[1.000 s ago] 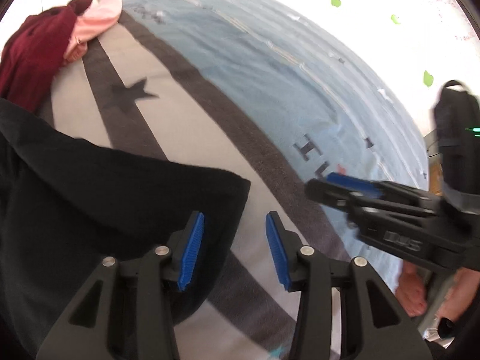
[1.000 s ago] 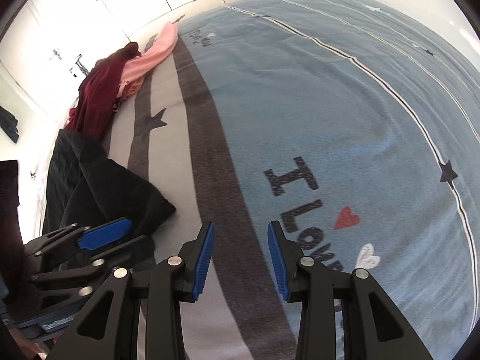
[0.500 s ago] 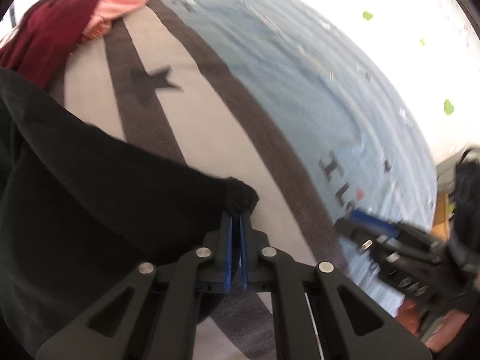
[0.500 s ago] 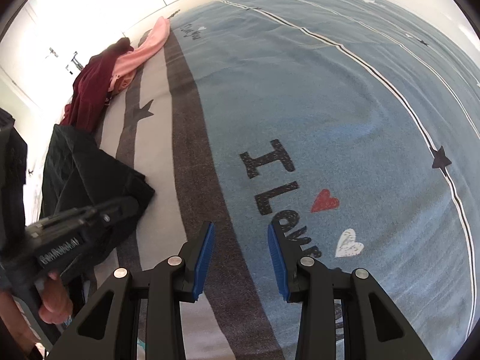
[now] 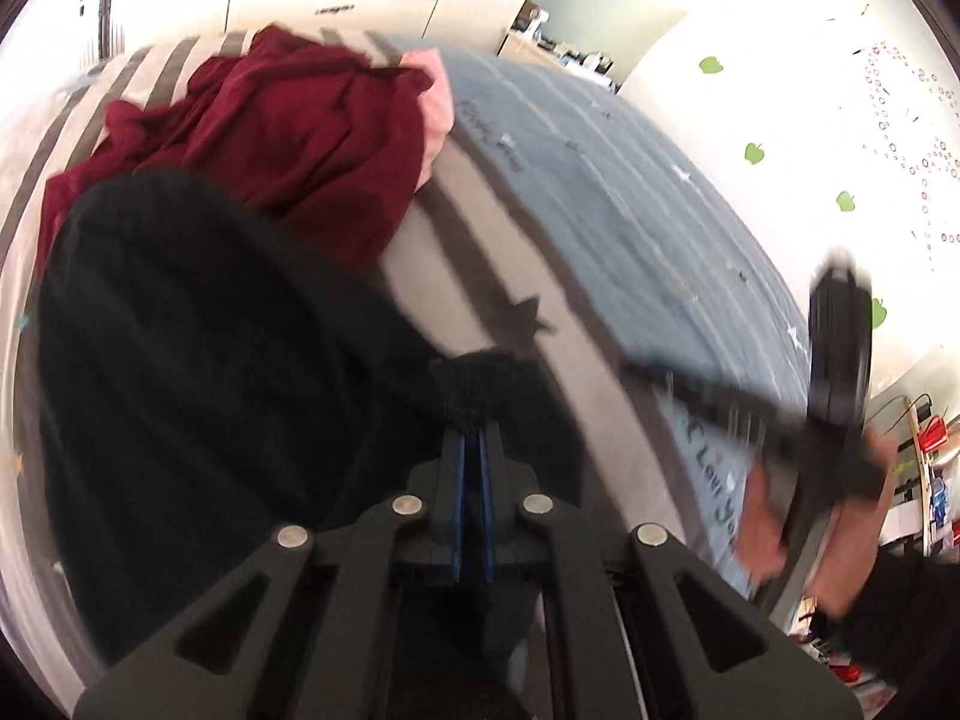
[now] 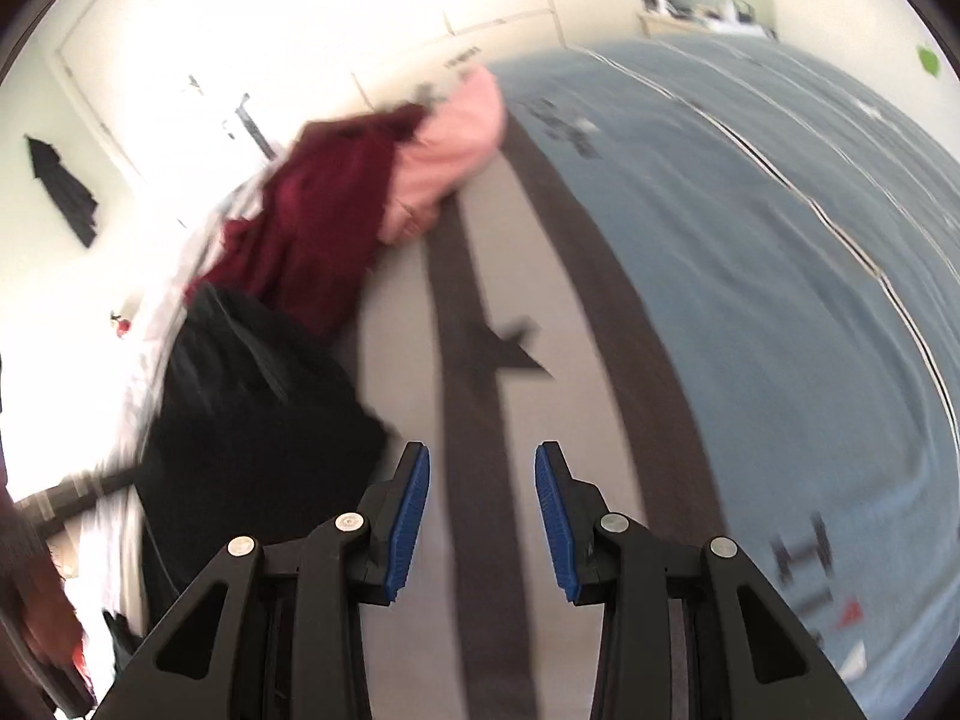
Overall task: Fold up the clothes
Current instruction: 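Grasp the black sweatshirt with the left gripper and push it against the red garments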
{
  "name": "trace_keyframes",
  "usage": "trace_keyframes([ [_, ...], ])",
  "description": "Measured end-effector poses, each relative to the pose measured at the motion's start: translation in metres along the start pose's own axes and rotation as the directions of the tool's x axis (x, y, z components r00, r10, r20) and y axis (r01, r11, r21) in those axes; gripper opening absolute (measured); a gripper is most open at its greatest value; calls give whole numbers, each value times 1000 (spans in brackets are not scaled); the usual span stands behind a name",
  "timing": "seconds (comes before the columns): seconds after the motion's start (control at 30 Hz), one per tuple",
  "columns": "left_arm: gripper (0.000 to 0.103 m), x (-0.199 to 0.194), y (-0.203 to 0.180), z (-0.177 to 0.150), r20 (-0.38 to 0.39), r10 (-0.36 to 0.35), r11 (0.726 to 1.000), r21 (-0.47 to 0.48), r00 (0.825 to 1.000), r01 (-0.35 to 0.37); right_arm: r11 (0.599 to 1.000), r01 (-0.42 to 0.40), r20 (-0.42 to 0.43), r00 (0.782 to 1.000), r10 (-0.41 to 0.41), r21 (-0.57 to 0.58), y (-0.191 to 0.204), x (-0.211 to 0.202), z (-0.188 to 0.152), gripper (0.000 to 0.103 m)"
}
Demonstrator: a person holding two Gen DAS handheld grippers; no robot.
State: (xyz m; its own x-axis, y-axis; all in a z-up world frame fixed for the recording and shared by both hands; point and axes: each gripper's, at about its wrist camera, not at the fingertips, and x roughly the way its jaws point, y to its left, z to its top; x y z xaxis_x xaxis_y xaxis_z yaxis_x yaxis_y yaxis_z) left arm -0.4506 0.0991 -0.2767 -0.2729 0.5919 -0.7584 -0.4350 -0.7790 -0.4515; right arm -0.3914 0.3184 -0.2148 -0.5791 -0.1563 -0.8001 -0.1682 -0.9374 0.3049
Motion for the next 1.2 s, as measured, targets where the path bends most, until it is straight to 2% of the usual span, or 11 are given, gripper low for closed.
trace_keyframes([
  [0.1, 3, 2, 17, -17, -17, -1, 1000, -22, 1000, 0, 992, -85, -35, 996, 82, -90, 41, 29, 34, 33],
  [0.17, 3, -1, 29, -26, -14, -11, 999, -51, 1000, 10, 974, -146, -102, 986, 130, -174, 71, 56, 50, 33],
  [0.27, 3, -4, 43, -30, -6, -21, 997, -80, 1000, 21, 931, -143, -187, 979, 82, -336, 106, 91, 53, 33],
  [0.43, 3, -9, 57, -31, 5, -44, 994, -95, 999, 44, 879, -154, -253, 967, 39, -452, 131, 118, 37, 33],
  [0.53, 3, -14, 61, -32, 9, -52, 994, -93, 999, 53, 865, -166, -269, 962, 37, -474, 136, 121, 27, 33],
  [0.6, 3, -15, 62, -30, 9, -56, 994, -94, 998, 57, 863, -161, -284, 959, 22, -479, 138, 127, 23, 33],
  [0.7, 3, -13, 69, -31, 7, -54, 994, -98, 999, 54, 876, -126, -311, 950, -29, -466, 136, 144, 28, 3],
  [0.77, 3, -13, 73, -32, 8, -53, 994, -100, 999, 54, 898, -139, -317, 948, -1, -417, 130, 146, 33, 3],
  [0.93, 3, -29, 86, -26, 45, -20, 994, -108, 999, 25, 960, -116, -219, 974, 59, -256, 105, 126, 70, 3],
  [1.07, 3, -46, 119, 0, 100, 9, 985, -171, 995, 8, 971, -93, -189, 981, 50, -223, 100, 126, 103, 2],
  [1.2, 3, -53, 157, 34, 129, 76, 979, -200, 989, -50, 969, -76, -188, 982, 31, -235, 107, 135, 120, 2],
])
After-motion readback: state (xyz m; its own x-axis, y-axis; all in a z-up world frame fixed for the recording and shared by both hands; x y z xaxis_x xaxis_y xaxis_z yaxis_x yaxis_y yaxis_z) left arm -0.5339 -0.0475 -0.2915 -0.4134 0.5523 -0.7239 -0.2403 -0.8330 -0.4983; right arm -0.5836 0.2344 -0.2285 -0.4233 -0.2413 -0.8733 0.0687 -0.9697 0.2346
